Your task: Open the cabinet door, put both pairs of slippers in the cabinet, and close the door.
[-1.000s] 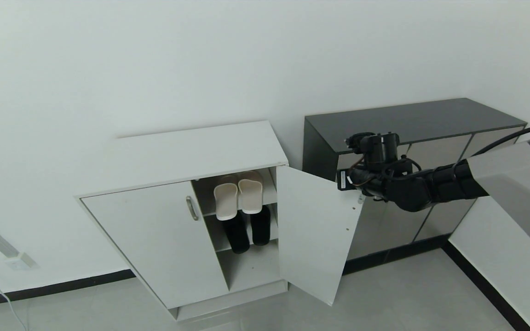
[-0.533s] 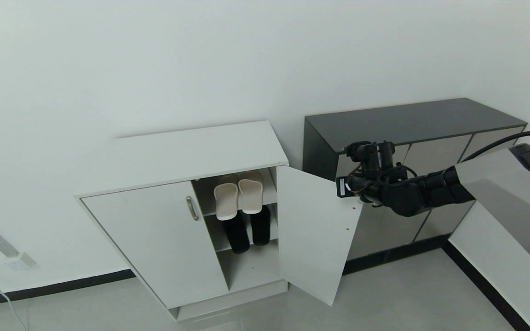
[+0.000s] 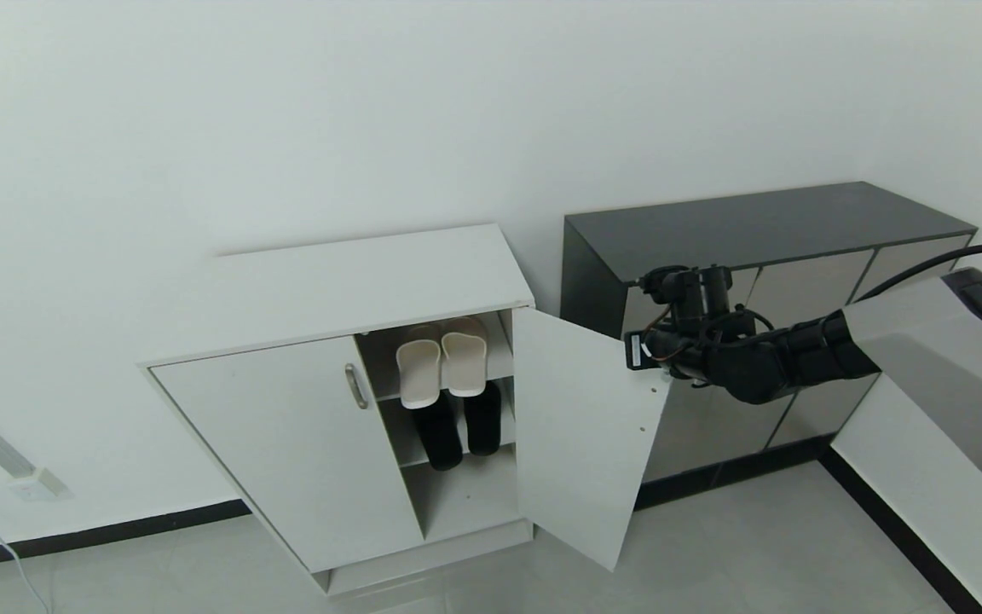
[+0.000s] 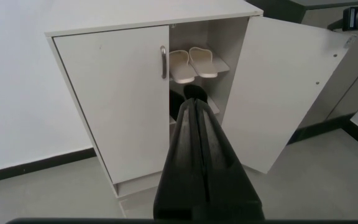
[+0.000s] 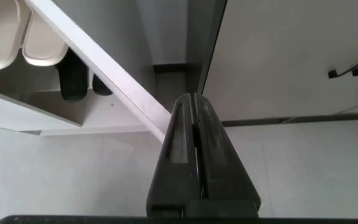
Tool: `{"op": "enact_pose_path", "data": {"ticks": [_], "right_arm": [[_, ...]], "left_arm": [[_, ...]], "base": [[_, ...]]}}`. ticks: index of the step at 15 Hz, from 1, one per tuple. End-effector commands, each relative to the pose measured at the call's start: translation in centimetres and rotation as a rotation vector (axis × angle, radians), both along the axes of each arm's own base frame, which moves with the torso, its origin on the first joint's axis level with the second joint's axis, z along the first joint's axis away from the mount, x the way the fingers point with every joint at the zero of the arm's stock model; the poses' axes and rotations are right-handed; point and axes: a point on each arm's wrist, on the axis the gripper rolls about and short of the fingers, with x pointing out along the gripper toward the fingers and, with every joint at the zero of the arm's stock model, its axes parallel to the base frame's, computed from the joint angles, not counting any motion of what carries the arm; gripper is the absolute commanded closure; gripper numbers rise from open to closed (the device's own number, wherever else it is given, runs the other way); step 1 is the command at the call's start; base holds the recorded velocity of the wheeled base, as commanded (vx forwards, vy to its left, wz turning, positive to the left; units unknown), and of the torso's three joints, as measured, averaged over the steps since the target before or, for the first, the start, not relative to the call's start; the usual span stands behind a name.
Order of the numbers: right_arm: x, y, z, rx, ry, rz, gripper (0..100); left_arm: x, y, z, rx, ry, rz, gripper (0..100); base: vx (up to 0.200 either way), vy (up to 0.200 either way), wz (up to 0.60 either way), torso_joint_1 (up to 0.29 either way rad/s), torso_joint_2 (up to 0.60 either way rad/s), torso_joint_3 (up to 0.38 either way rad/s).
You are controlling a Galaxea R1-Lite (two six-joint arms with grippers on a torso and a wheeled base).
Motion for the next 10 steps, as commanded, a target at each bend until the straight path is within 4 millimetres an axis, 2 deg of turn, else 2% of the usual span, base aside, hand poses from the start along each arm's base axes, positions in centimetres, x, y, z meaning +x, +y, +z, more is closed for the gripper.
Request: {"op": "enact_pose_path", "data": {"ticks": [1, 3, 4, 5, 6, 10], "right_arm": [[-1.1, 0.7, 0.9, 0.003, -0.007, 0.025, 100], [-3.1, 2.0, 1.1, -0.004, 0.008, 0.069, 100], [-3.1, 2.0, 1.1, -0.004, 0.008, 0.069, 100], [-5.2, 3.3, 1.4, -0.012, 0.021, 0.117, 100], [-6.2, 3.8, 1.7, -0.014, 0.024, 0.139, 100], [-8.4, 4.6, 3.0, -0.003, 0.012, 0.186, 100]], "left_arm": [[0.0, 0.0, 0.0, 0.000, 0.001, 0.000, 100], [0.0, 0.0, 0.0, 0.000, 0.001, 0.000, 100], [0.0, 0.0, 0.0, 0.000, 0.001, 0.000, 100], [0.0, 0.0, 0.0, 0.000, 0.001, 0.000, 100], [0.0, 0.0, 0.0, 0.000, 0.001, 0.000, 100], [0.0, 0.0, 0.0, 0.000, 0.001, 0.000, 100]], "base": [[0.000, 0.000, 0.00, 0.000, 0.00, 0.000], [0.000, 0.000, 0.00, 0.000, 0.00, 0.000], [0.000, 0.000, 0.00, 0.000, 0.00, 0.000], [0.000, 0.000, 0.00, 0.000, 0.00, 0.000], [0.000, 0.000, 0.00, 0.000, 0.00, 0.000], [0.000, 0.000, 0.00, 0.000, 0.00, 0.000]]}}
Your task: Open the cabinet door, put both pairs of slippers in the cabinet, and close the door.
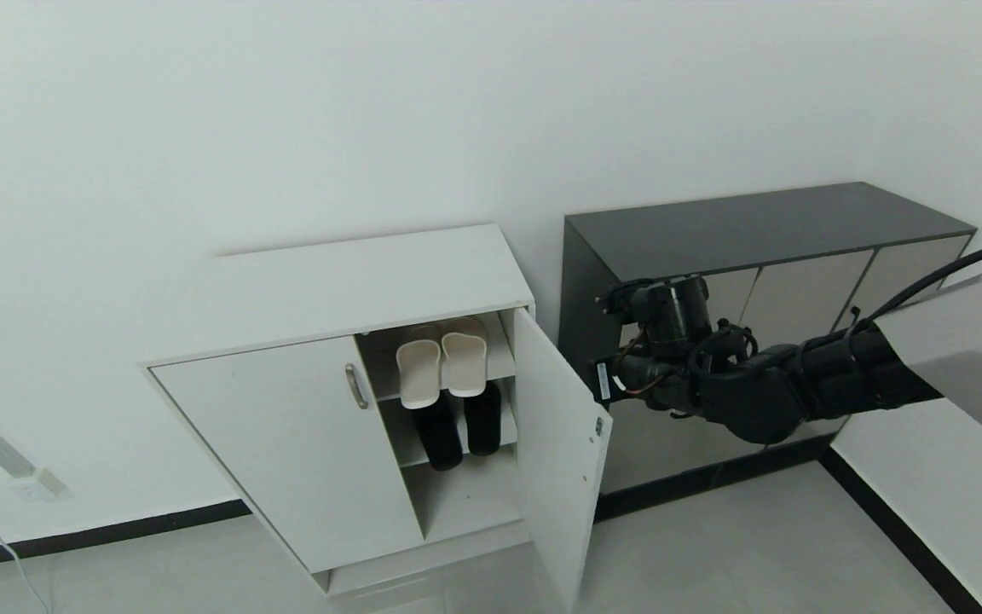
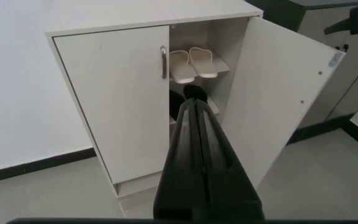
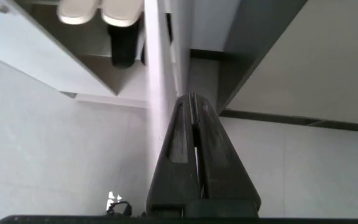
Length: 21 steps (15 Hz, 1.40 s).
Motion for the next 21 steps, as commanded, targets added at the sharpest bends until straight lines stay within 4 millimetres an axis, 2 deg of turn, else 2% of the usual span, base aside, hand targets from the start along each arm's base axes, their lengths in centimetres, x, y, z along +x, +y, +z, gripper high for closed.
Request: {"op": "enact_pose_path", "data": {"ticks": [1, 5, 10, 16, 21], "right_arm": [[-1.5, 0.1, 1.5, 0.018, -0.018, 0.029, 100], [-4.2, 0.4, 2.2, 0.074, -0.016, 0.096, 100], [-5.9, 0.0, 2.8, 0.086, -0.005, 0.156, 100], [-6.6, -0.1, 2.6, 0.085, 0.007, 0.183, 100], [-6.9, -0.1, 2.1, 0.095, 0.021, 0.227, 100]], "left_arm": [[0.0, 0.0, 0.0, 0.000, 0.001, 0.000, 100], [0.0, 0.0, 0.0, 0.000, 0.001, 0.000, 100], [0.0, 0.0, 0.0, 0.000, 0.001, -0.001, 100], [0.0, 0.0, 0.0, 0.000, 0.001, -0.001, 100], [0.0, 0.0, 0.0, 0.000, 0.001, 0.000, 100]], "base": [[0.000, 0.000, 0.00, 0.000, 0.00, 0.000], [0.000, 0.000, 0.00, 0.000, 0.00, 0.000], [0.000, 0.000, 0.00, 0.000, 0.00, 0.000], [0.000, 0.000, 0.00, 0.000, 0.00, 0.000], [0.000, 0.000, 0.60, 0.003, 0.00, 0.004]]}}
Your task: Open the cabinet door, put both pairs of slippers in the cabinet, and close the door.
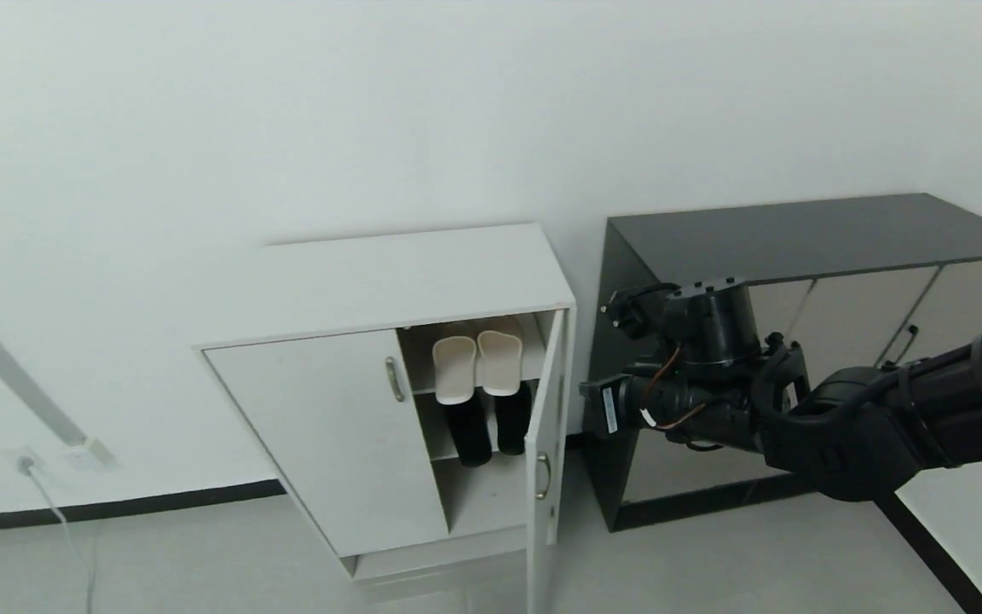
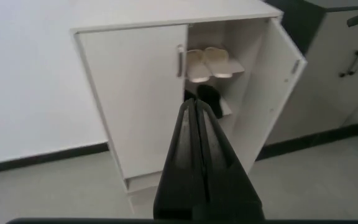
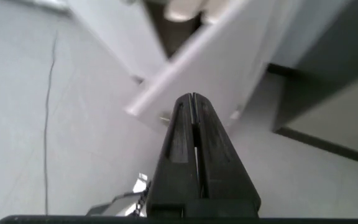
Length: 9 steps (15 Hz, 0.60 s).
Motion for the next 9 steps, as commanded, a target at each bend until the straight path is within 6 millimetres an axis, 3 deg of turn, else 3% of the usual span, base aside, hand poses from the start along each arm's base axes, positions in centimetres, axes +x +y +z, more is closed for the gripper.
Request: {"op": "enact_pose_path", "data": {"ticks": [1, 3, 9], "right_arm": [[0.0, -0.1, -0.2, 0.002, -0.002, 0.002, 100], [0.0, -0.2, -0.1, 0.006, -0.009, 0.005, 100], [-1.0, -1.4, 0.6, -0.013, -0.036, 0.000, 100]], "left_arm": [[0.0, 0.0, 0.0, 0.000, 0.001, 0.001, 100], [0.0, 0.0, 0.0, 0.000, 0.001, -0.001, 100], [0.0, 0.0, 0.0, 0.001, 0.001, 0.001, 100]], "base": [[0.000, 0.000, 0.60, 0.002, 0.01, -0.002], [0.000, 0.000, 0.60, -0.002, 0.00, 0.002], [0.000, 0.000, 0.00, 0.000, 0.00, 0.000]]}}
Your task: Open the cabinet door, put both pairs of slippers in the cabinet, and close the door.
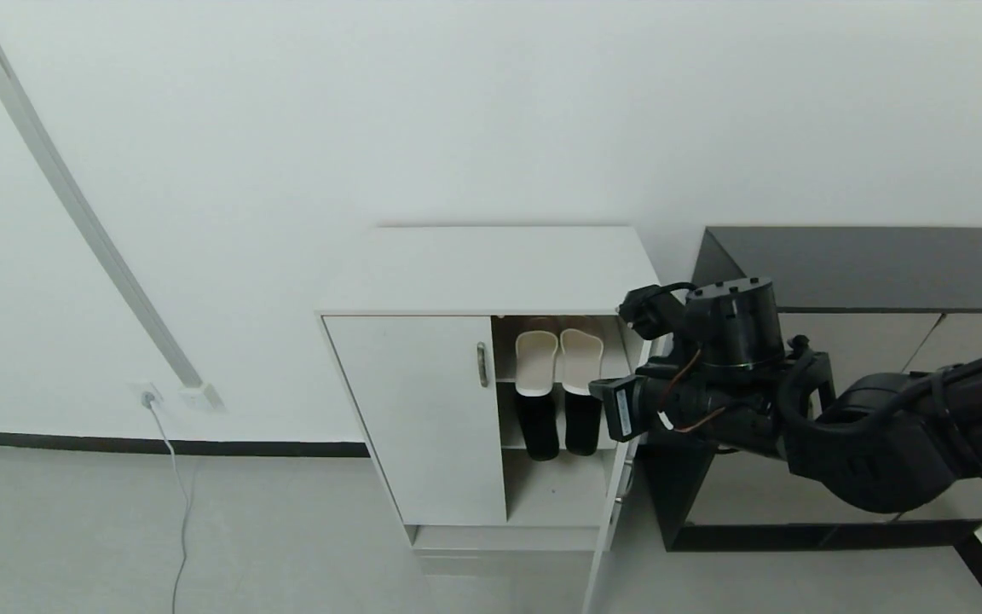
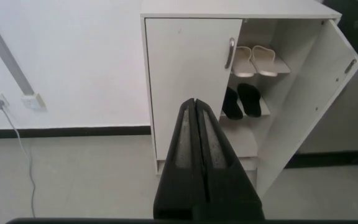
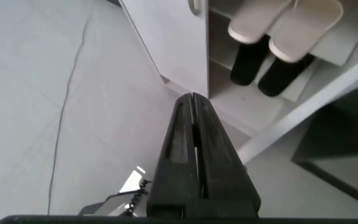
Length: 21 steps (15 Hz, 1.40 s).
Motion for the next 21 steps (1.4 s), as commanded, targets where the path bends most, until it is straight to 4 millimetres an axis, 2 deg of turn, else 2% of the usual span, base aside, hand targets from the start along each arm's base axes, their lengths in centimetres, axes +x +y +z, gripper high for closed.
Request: {"op": "enact_pose_path", "data": {"ticks": [1, 6, 8, 10, 11, 14, 16, 18, 21], "right_arm": [[-0.3, -0.7, 0.5, 0.003, -0.006, -0.009, 100], [-1.3, -2.5, -0.1, -0.051, -0.002, -0.041, 100], [-2.3, -3.9, -0.2, -0.069, 0.005, -0.063, 100], [-3.6, -5.7, -0.1, -0.087, 0.003, -0.087, 100], [-4.8, -6.7, -0.3, -0.096, 0.015, -0.092, 100], [-7.0, -8.1, -1.7, -0.139, 0.056, -0.084, 100], [-7.7, -8.4, -3.0, -0.170, 0.098, -0.076, 100], [-8.1, -8.3, -3.7, -0.187, 0.118, -0.061, 100], [-7.4, -7.6, -4.7, -0.200, 0.138, -0.052, 100]], "left_arm": [[0.0, 0.0, 0.0, 0.000, 0.000, 0.001, 100], [0.0, 0.0, 0.0, 0.000, 0.000, 0.001, 100], [0.0, 0.0, 0.0, 0.000, 0.000, 0.001, 100], [0.0, 0.0, 0.0, 0.000, 0.000, 0.001, 100], [0.0, 0.0, 0.0, 0.000, 0.000, 0.002, 100], [0.0, 0.0, 0.0, 0.000, 0.000, 0.001, 100], [0.0, 0.0, 0.0, 0.000, 0.000, 0.001, 100], [0.0, 0.0, 0.0, 0.001, 0.002, 0.001, 100], [0.0, 0.0, 0.0, 0.000, 0.000, 0.004, 100]], "base": [[0.000, 0.000, 0.00, 0.000, 0.00, 0.000], [0.000, 0.000, 0.00, 0.000, 0.00, 0.000], [0.000, 0.000, 0.00, 0.000, 0.00, 0.000], [0.000, 0.000, 0.00, 0.000, 0.00, 0.000], [0.200, 0.000, 0.00, -0.002, 0.00, -0.002], [0.200, 0.000, 0.00, -0.007, -0.01, 0.009], [0.200, 0.000, 0.00, 0.015, 0.00, -0.002], [0.000, 0.000, 0.00, 0.000, 0.00, 0.000], [0.000, 0.000, 0.00, 0.000, 0.00, 0.000]]}}
